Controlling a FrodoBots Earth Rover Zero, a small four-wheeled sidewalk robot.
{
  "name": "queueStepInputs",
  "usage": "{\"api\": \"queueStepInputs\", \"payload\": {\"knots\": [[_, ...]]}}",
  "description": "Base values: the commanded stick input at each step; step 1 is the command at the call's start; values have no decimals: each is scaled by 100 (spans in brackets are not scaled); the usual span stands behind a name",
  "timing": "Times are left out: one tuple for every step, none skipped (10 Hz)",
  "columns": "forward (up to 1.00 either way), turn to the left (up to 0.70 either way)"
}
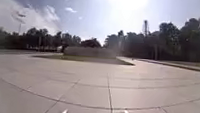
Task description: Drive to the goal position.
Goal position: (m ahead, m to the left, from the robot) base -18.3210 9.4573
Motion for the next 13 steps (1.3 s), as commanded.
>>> {"api": "queueStepInputs", "payload": {"knots": [[70,35],[70,35],[70,35],[70,35],[70,35],[70,35],[70,35],[70,35],[70,35],[70,35],[70,35],[70,35],[70,35]]}}
